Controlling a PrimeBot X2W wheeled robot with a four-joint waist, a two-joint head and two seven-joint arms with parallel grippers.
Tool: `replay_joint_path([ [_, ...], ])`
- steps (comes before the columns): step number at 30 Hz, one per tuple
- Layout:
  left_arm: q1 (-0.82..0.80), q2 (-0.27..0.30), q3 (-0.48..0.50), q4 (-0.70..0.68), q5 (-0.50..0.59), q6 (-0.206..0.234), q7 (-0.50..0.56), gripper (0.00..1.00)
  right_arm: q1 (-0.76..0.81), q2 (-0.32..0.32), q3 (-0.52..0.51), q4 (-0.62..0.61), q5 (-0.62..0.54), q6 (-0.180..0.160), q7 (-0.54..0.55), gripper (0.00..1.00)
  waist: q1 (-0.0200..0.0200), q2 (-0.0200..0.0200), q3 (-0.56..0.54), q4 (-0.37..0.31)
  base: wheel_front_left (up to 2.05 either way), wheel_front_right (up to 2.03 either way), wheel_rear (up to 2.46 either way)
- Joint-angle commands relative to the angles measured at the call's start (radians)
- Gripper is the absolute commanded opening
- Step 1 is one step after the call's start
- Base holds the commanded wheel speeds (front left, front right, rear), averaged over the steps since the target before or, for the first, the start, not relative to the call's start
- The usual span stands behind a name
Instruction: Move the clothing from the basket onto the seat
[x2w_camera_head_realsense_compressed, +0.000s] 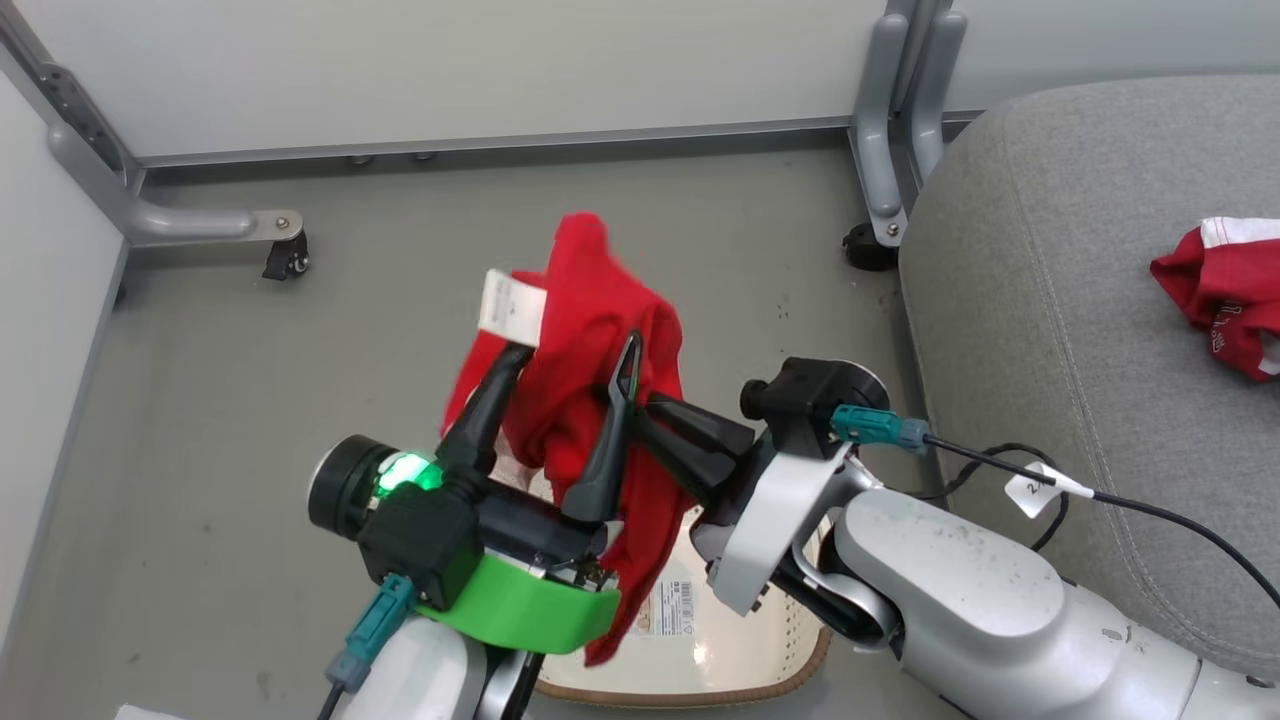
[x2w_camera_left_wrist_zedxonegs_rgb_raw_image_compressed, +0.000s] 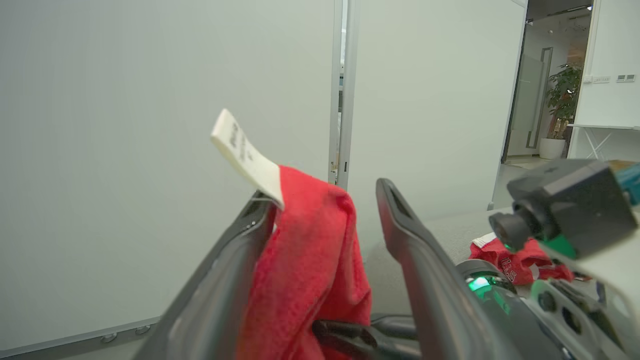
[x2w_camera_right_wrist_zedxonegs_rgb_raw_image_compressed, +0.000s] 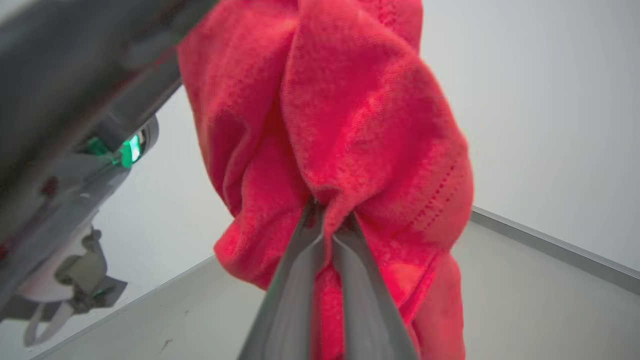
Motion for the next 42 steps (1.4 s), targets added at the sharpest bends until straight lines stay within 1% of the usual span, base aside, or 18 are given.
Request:
replay_joint_path([
  [1, 0.005, 0.018, 0.008, -0.005, 0.017, 0.009, 0.000, 1.00, -0.010, 0.002, -0.008, 0.007, -0.006, 0.000, -0.010, 0.00, 0.0000, 0.0000, -0.001, 0.001, 0.00, 0.00, 0.00],
  [4, 0.025, 0.043, 0.013, -0.004, 0.023, 0.010, 0.007, 1.00, -0.001, 0.007, -0.020, 0.020, -0.011, 0.000, -0.015, 0.00, 0.0000, 0.0000, -0.005, 0.001, 0.00, 0.00, 0.00],
  [11, 0.093, 0.109, 0.005, -0.012, 0.022, 0.003, 0.080, 1.00, 0.023, 0.003, -0.055, 0.052, -0.029, 0.000, -0.022, 0.00, 0.0000, 0.0000, -0.008, 0.011, 0.00, 0.00, 0.00],
  [14, 0.119, 0.123, -0.007, -0.011, 0.015, -0.002, 0.102, 1.00, 0.028, 0.002, -0.065, 0.062, -0.031, 0.000, -0.025, 0.00, 0.0000, 0.0000, -0.007, 0.015, 0.00, 0.00, 0.00],
  [19, 0.157, 0.138, -0.032, -0.003, 0.007, -0.010, 0.134, 1.00, 0.044, 0.002, -0.077, 0.078, -0.037, 0.000, -0.027, 0.00, 0.0000, 0.0000, -0.007, 0.016, 0.00, 0.00, 0.00],
  [27, 0.172, 0.131, -0.066, 0.022, 0.006, -0.013, 0.140, 1.00, 0.047, 0.005, -0.090, 0.092, -0.047, 0.000, -0.030, 0.00, 0.0000, 0.0000, -0.002, 0.002, 0.00, 0.00, 0.00],
  [31, 0.166, 0.135, -0.074, 0.028, 0.009, -0.013, 0.138, 1.00, 0.051, 0.008, -0.108, 0.101, -0.054, 0.000, -0.033, 0.00, 0.0000, 0.0000, 0.005, -0.023, 0.00, 0.00, 0.00],
  [34, 0.154, 0.140, -0.079, 0.028, 0.011, -0.016, 0.134, 1.00, 0.056, 0.012, -0.130, 0.108, -0.065, 0.000, -0.034, 0.00, 0.0000, 0.0000, 0.016, -0.062, 0.00, 0.00, 0.00],
  [37, 0.139, 0.143, -0.083, 0.027, 0.015, -0.018, 0.136, 1.00, 0.062, 0.017, -0.155, 0.111, -0.075, 0.000, -0.035, 0.00, 0.0000, 0.0000, 0.029, -0.111, 0.00, 0.00, 0.00],
  [42, 0.111, 0.152, -0.097, 0.029, 0.022, -0.024, 0.155, 1.00, 0.076, 0.020, -0.222, 0.098, -0.098, 0.000, -0.033, 0.00, 0.0000, 0.0000, 0.059, -0.221, 0.00, 0.00, 0.00],
])
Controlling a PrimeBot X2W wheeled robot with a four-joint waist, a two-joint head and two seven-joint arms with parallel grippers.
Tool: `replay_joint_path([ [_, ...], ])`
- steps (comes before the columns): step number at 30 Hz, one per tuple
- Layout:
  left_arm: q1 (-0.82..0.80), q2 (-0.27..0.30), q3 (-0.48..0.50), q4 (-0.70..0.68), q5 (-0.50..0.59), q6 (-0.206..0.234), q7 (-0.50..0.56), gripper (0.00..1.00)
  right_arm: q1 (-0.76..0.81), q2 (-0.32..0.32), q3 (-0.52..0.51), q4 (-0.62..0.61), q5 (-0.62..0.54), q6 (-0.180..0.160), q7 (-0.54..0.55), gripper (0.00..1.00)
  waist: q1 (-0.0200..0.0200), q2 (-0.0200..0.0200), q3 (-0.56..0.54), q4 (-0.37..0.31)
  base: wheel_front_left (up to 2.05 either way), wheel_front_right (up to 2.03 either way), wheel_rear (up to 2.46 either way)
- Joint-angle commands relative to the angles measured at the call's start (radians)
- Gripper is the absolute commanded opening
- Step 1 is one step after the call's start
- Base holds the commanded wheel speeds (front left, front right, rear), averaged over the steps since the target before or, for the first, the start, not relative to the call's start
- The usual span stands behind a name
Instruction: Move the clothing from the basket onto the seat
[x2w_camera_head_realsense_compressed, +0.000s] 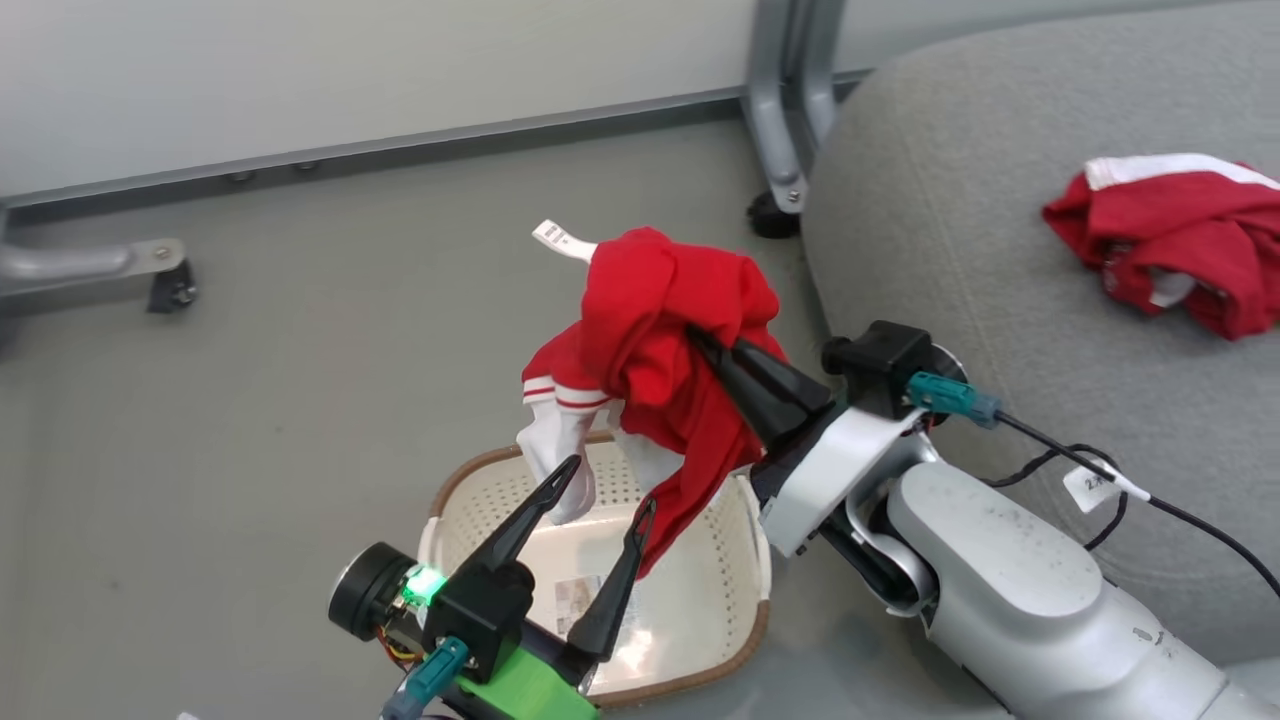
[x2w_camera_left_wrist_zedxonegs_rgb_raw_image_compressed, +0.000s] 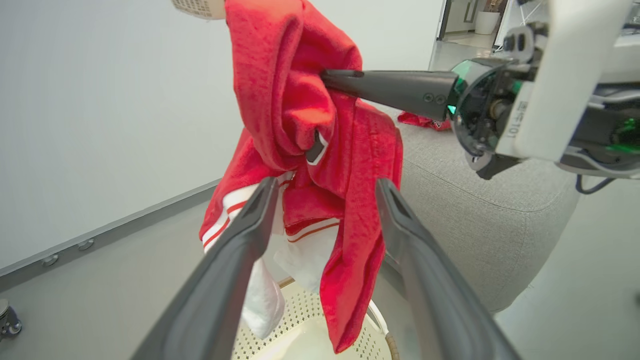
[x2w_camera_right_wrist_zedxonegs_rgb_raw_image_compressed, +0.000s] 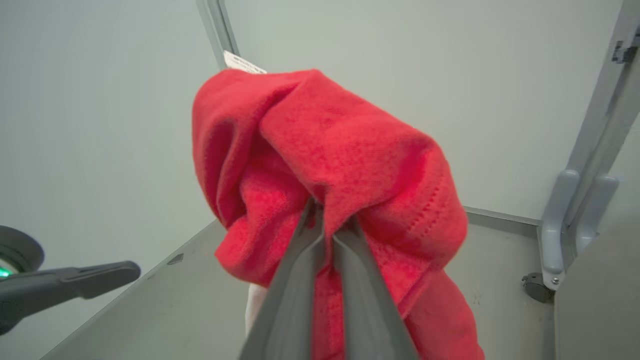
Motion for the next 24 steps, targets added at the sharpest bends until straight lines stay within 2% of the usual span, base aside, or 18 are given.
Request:
replay_joint_path([
  [1, -0.023, 0.006, -0.002, 0.000, 0.007, -0.005, 0.005, 1.00, 0.017, -0.002, -0.022, -0.009, -0.009, 0.000, -0.004, 0.00, 0.0000, 0.0000, 0.039, -0.103, 0.00, 0.00, 0.00],
  [8, -0.056, 0.029, -0.016, -0.008, 0.009, -0.012, 0.041, 1.00, 0.045, 0.008, -0.109, -0.030, -0.052, 0.000, -0.004, 0.00, 0.0000, 0.0000, 0.083, -0.259, 0.00, 0.00, 0.00],
  [14, -0.087, 0.049, -0.022, -0.024, 0.021, -0.014, 0.081, 1.00, 0.060, 0.013, -0.171, -0.051, -0.078, 0.000, -0.004, 0.00, 0.0000, 0.0000, 0.131, -0.364, 0.00, 0.00, 0.00],
  [20, -0.107, 0.067, -0.018, -0.042, 0.023, -0.008, 0.112, 1.00, 0.069, 0.021, -0.253, -0.066, -0.091, 0.000, -0.004, 0.00, 0.0000, 0.0000, 0.170, -0.434, 0.00, 0.00, 0.00],
  [24, -0.121, 0.078, -0.017, -0.056, 0.025, -0.007, 0.126, 1.00, 0.047, 0.022, -0.334, -0.081, -0.102, 0.000, -0.004, 0.00, 0.0000, 0.0000, 0.197, -0.453, 0.00, 0.00, 0.00],
])
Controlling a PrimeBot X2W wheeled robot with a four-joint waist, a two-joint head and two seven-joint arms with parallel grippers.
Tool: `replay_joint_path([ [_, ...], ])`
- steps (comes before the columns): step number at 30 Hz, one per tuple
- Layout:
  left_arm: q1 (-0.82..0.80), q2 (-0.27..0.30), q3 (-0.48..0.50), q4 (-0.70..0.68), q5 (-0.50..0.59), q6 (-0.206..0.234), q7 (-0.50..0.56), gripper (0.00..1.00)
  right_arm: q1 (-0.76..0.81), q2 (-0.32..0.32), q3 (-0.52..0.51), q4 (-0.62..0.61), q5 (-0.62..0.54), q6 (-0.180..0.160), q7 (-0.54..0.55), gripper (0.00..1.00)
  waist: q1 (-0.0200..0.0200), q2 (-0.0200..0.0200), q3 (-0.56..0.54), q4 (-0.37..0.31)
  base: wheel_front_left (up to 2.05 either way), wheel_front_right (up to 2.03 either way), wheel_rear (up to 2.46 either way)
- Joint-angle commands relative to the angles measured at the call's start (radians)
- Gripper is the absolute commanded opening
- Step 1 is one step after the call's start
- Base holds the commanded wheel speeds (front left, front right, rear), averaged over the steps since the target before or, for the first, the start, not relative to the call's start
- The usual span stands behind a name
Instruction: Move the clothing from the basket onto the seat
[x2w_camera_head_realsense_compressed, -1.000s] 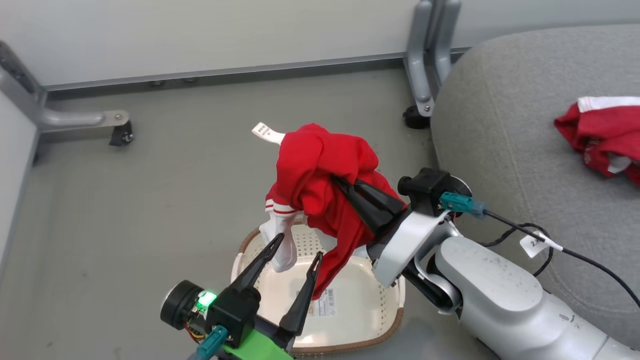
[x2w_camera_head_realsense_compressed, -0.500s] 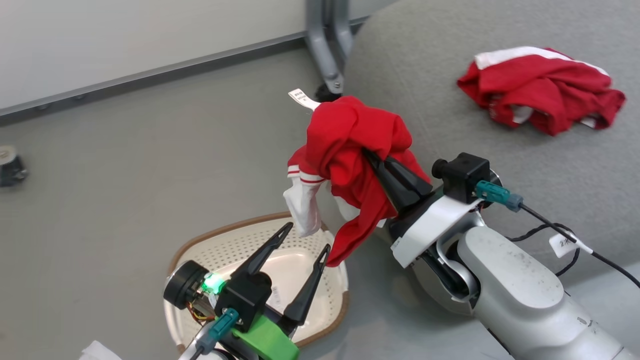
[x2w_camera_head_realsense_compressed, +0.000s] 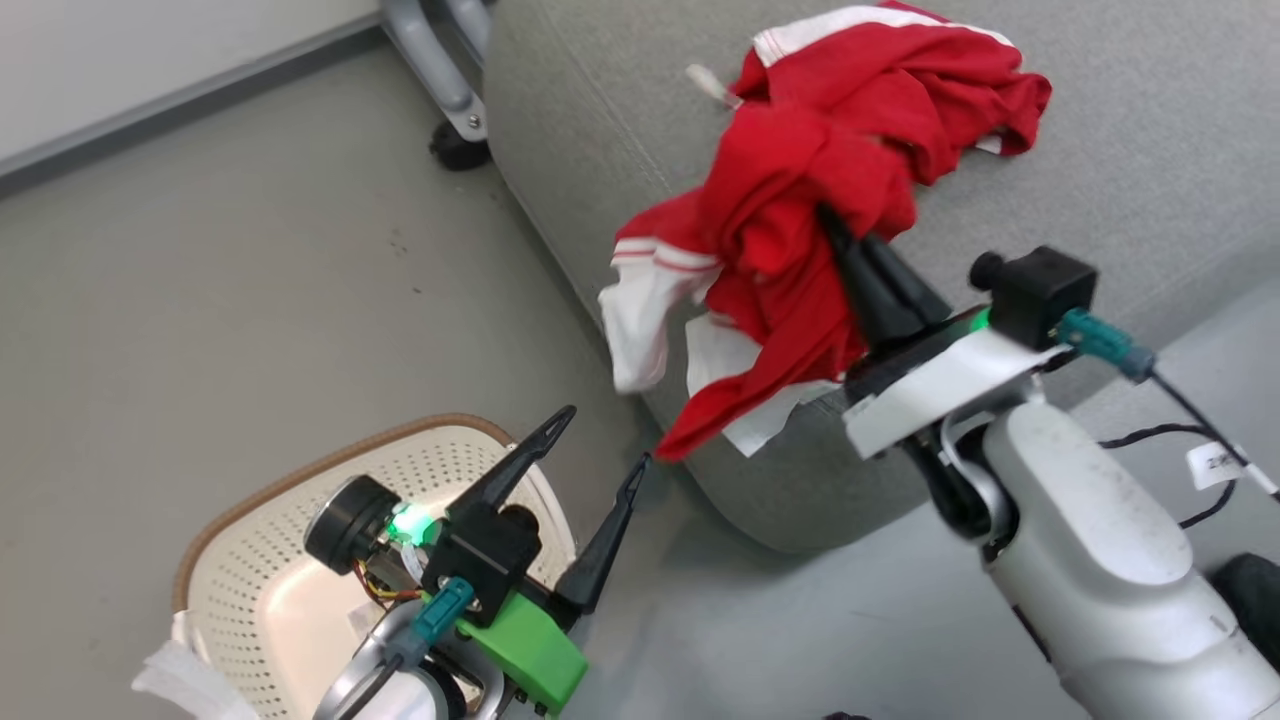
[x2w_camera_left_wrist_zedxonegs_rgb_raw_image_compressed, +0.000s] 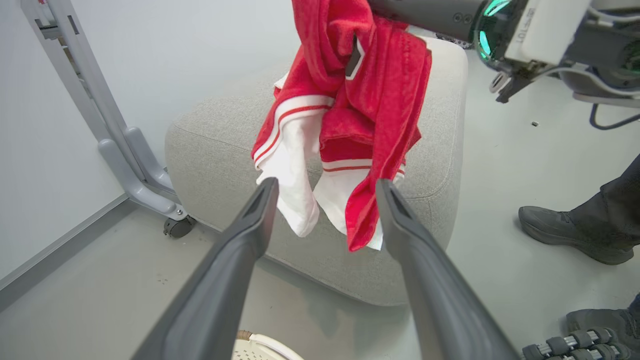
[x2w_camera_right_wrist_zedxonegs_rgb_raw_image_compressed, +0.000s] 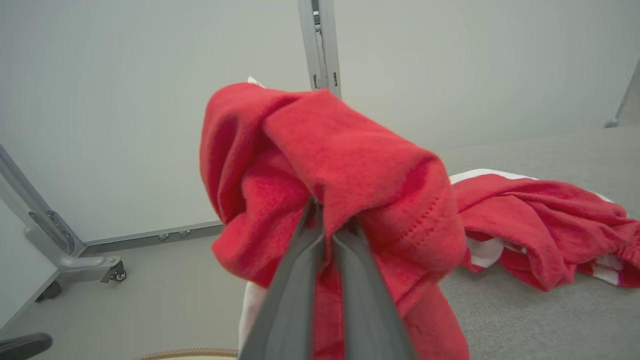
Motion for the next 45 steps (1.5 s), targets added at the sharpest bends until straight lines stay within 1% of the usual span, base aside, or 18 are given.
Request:
replay_joint_path([
  [1, -0.022, 0.014, 0.005, -0.006, 0.004, 0.002, 0.005, 1.00, -0.022, 0.001, -0.027, -0.012, -0.012, 0.000, -0.003, 0.00, 0.0000, -0.0001, 0.065, -0.052, 0.00, 0.00, 0.00],
  [5, -0.051, 0.017, 0.000, -0.024, 0.009, -0.003, 0.017, 1.00, -0.072, -0.022, -0.112, -0.027, -0.025, 0.000, -0.003, 0.00, 0.0000, -0.0001, 0.107, -0.040, 0.00, 0.00, 0.00],
  [11, -0.137, 0.012, -0.016, -0.043, 0.037, -0.013, 0.031, 1.00, -0.189, -0.097, -0.241, -0.056, -0.070, 0.000, -0.003, 0.00, 0.0000, -0.0001, 0.202, 0.019, 0.00, 0.00, 0.00],
  [16, -0.215, 0.004, -0.038, -0.044, 0.055, -0.022, 0.023, 1.00, -0.314, -0.190, -0.358, -0.063, -0.097, 0.000, -0.003, 0.00, 0.0000, -0.0001, 0.282, 0.082, 0.00, 0.00, 0.00],
  [20, -0.263, -0.001, -0.055, -0.044, 0.069, -0.028, 0.013, 1.00, -0.394, -0.266, -0.415, -0.016, -0.096, 0.000, -0.003, 0.00, 0.0000, -0.0001, 0.340, 0.130, 0.00, 0.00, 0.00],
  [23, -0.294, -0.003, -0.061, -0.040, 0.079, -0.030, 0.004, 1.00, -0.440, -0.305, -0.403, 0.058, -0.085, 0.000, -0.003, 0.00, 0.0000, -0.0001, 0.382, 0.164, 0.00, 0.00, 0.00],
  [26, -0.317, -0.008, -0.062, -0.033, 0.086, -0.026, -0.005, 1.00, -0.465, -0.313, -0.373, 0.149, -0.075, 0.000, -0.003, 0.00, 0.0000, -0.0001, 0.412, 0.190, 0.00, 0.00, 0.00],
  [28, -0.325, -0.010, -0.064, -0.026, 0.087, -0.025, -0.012, 1.00, -0.471, -0.305, -0.358, 0.222, -0.080, 0.000, -0.003, 0.00, 0.0000, -0.0001, 0.424, 0.200, 0.00, 0.00, 0.00],
  [31, -0.335, -0.016, -0.070, -0.017, 0.090, -0.024, -0.024, 1.00, -0.460, -0.276, -0.358, 0.304, -0.092, 0.000, -0.003, 0.00, 0.0000, -0.0001, 0.432, 0.213, 0.00, 0.00, 0.00],
  [34, -0.343, -0.019, -0.073, -0.010, 0.090, -0.021, -0.033, 1.00, -0.428, -0.249, -0.383, 0.359, -0.088, 0.000, -0.003, 0.00, 0.0000, -0.0001, 0.433, 0.221, 0.00, 0.00, 0.00],
  [37, -0.345, -0.020, -0.074, -0.001, 0.089, -0.016, -0.043, 1.00, -0.396, -0.227, -0.414, 0.382, -0.082, 0.000, -0.003, 0.95, 0.0000, -0.0001, 0.428, 0.223, 0.00, 0.00, 0.00],
  [38, -0.345, -0.020, -0.074, 0.002, 0.088, -0.015, -0.045, 1.00, -0.384, -0.219, -0.423, 0.379, -0.082, 0.000, -0.003, 1.00, 0.0000, -0.0001, 0.425, 0.223, 0.00, 0.00, 0.00],
  [42, -0.332, -0.021, -0.072, 0.017, 0.078, -0.005, -0.057, 1.00, -0.315, -0.191, -0.472, 0.338, -0.097, 0.000, -0.003, 1.00, 0.0000, -0.0001, 0.401, 0.216, 0.00, 0.00, 0.00],
  [45, -0.311, -0.024, -0.065, 0.033, 0.066, 0.007, -0.073, 1.00, -0.248, -0.156, -0.519, 0.283, -0.117, 0.000, -0.003, 1.00, 0.0000, -0.0001, 0.369, 0.208, 0.00, 0.00, 0.00],
])
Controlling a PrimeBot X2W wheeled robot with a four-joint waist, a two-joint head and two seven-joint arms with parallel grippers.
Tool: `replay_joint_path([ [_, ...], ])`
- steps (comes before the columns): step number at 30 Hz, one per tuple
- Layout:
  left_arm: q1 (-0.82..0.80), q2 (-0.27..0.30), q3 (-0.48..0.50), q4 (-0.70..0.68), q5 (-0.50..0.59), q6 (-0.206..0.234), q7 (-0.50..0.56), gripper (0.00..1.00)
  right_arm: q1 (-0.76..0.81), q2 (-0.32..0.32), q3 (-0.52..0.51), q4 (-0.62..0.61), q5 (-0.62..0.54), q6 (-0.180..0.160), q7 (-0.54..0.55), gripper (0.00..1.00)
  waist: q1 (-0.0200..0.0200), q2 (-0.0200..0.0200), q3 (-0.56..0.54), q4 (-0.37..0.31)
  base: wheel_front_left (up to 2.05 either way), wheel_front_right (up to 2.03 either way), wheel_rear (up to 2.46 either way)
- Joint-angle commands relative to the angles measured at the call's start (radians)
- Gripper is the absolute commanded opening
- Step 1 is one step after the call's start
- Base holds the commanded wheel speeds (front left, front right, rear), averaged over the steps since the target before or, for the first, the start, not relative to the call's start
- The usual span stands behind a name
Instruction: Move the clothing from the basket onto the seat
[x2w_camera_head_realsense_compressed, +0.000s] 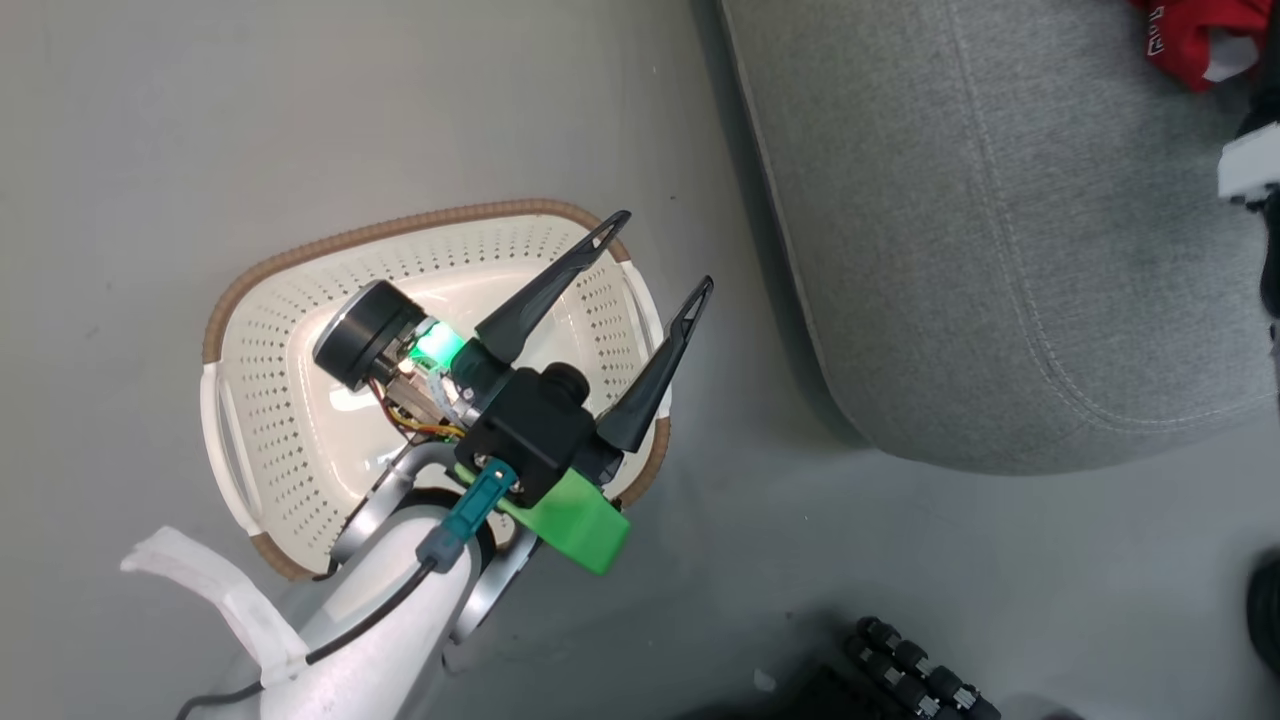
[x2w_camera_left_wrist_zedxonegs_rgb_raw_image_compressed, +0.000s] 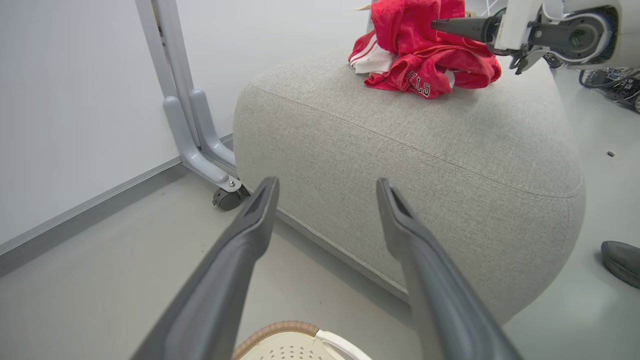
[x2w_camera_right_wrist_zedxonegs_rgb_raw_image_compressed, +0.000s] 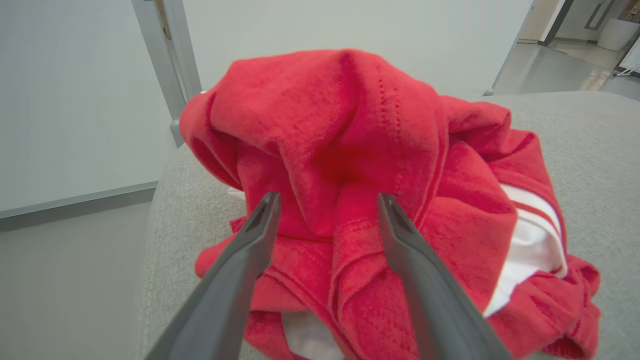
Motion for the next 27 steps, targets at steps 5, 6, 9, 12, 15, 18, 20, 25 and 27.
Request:
replay_joint_path([
  [5, 0.043, -0.007, 0.009, 0.029, -0.031, 0.017, -0.045, 1.00, 0.141, 0.063, -0.069, -0.126, -0.062, 0.000, -0.003, 1.00, -0.0001, 0.0000, -0.096, -0.012, 0.00, 0.00, 0.00],
  [6, 0.050, -0.010, 0.012, 0.035, -0.037, 0.022, -0.054, 1.00, 0.171, 0.077, -0.076, -0.154, -0.073, 0.000, -0.003, 1.00, -0.0001, 0.0000, -0.112, -0.010, 0.00, 0.00, 0.00],
  [9, 0.072, -0.017, 0.012, 0.059, -0.050, 0.030, -0.076, 1.00, 0.250, 0.116, -0.091, -0.231, -0.111, 0.000, -0.003, 1.00, -0.0001, 0.0000, -0.160, -0.001, 0.00, 0.00, 0.00],
  [12, 0.090, -0.025, 0.017, 0.079, -0.065, 0.040, -0.099, 1.00, 0.321, 0.154, -0.076, -0.302, -0.137, 0.000, -0.003, 1.00, -0.0001, 0.0000, -0.204, 0.013, 0.00, 0.00, 0.00],
  [15, 0.109, -0.029, 0.025, 0.101, -0.082, 0.050, -0.122, 1.00, 0.382, 0.180, -0.055, -0.379, -0.159, 0.000, -0.003, 1.00, -0.0001, 0.0000, -0.244, 0.033, 0.00, 0.00, 0.00],
  [18, 0.119, -0.035, 0.031, 0.121, -0.096, 0.058, -0.141, 1.00, 0.449, 0.195, -0.031, -0.452, -0.172, 0.000, -0.003, 1.00, -0.0001, 0.0000, -0.276, 0.061, 0.00, 0.00, 0.00],
  [20, 0.127, -0.037, 0.040, 0.133, -0.101, 0.067, -0.154, 1.00, 0.488, 0.200, -0.015, -0.497, -0.178, 0.000, -0.003, 1.00, -0.0001, 0.0000, -0.294, 0.081, 0.00, 0.00, 0.00],
  [25, 0.162, -0.049, 0.106, 0.166, -0.140, 0.116, -0.198, 1.00, 0.611, 0.230, 0.029, -0.597, -0.202, 0.000, -0.003, 1.00, -0.0001, 0.0000, -0.346, 0.145, 0.00, 0.00, 0.00],
  [27, 0.171, -0.053, 0.134, 0.170, -0.156, 0.129, -0.208, 1.00, 0.639, 0.238, 0.041, -0.610, -0.204, 0.000, -0.003, 1.00, -0.0001, 0.0000, -0.358, 0.162, 0.00, 0.00, 0.00],
])
